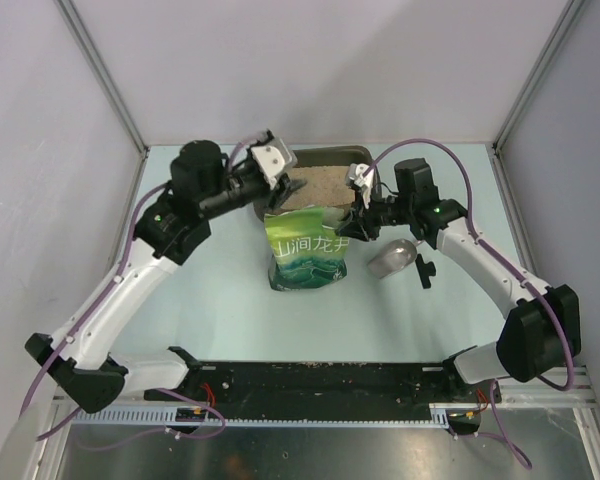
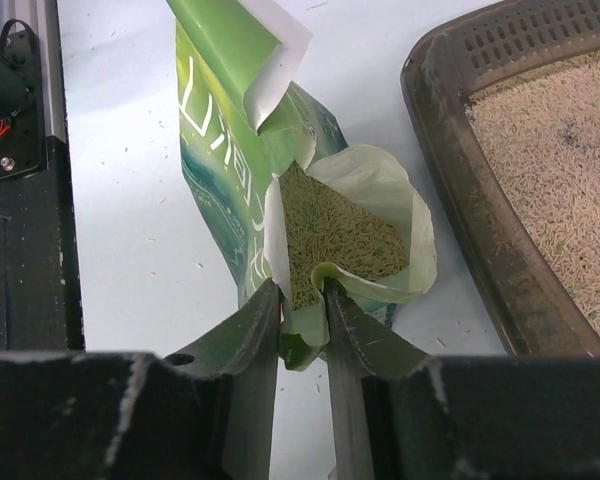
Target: Fill the litter box with clean litter
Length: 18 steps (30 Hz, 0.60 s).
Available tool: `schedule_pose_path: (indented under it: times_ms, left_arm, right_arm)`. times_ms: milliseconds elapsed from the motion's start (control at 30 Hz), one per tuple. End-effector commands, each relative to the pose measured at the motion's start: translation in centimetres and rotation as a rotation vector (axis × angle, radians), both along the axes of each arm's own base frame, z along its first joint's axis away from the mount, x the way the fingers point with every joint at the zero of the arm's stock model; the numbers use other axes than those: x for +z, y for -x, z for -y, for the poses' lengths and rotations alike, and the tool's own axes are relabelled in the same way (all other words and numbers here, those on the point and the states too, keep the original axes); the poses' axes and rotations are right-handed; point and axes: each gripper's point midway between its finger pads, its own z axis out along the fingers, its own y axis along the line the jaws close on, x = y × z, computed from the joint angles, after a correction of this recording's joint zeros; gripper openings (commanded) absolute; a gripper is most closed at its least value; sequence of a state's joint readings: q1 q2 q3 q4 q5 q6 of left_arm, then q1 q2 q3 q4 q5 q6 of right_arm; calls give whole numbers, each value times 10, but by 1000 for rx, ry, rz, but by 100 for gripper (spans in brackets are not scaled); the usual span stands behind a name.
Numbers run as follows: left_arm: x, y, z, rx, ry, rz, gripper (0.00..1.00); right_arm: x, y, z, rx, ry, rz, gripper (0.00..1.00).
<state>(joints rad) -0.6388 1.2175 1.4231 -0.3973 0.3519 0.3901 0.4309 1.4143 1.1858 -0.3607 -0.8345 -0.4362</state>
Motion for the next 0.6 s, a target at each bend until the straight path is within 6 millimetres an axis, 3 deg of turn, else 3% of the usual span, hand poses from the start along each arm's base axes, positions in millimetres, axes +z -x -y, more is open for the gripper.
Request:
schedule_pose_path:
  times_ms: [0, 67, 167, 233, 300, 333, 467, 567]
  left_arm:
    - [62, -16, -5, 47, 93, 129, 49]
    - [57, -28, -8, 71, 81, 122, 47]
    - [29, -60, -10, 107, 52, 47, 43]
    - [0, -83, -8, 107, 32, -31, 38]
    - [-13, -100, -10, 104, 34, -79, 30]
    - [-34, -109, 1, 63, 22, -134, 28]
    - [-64, -119, 25, -52, 24, -227, 17]
    - [-80, -110, 45, -173, 59, -332, 14]
  right_arm:
    - [5, -7, -5, -3, -17, 36, 26]
    - [5, -7, -5, -3, -16, 41, 25]
    - [4, -9, -4, -9, -11, 48, 25]
    - [5, -10, -4, -7, -13, 56, 24]
    - [6, -11, -4, -7, -13, 66, 23]
    - [6, -11, -4, -4, -13, 70, 23]
    - [7, -11, -3, 15, -7, 100, 23]
    - [5, -11, -1, 16, 7, 112, 25]
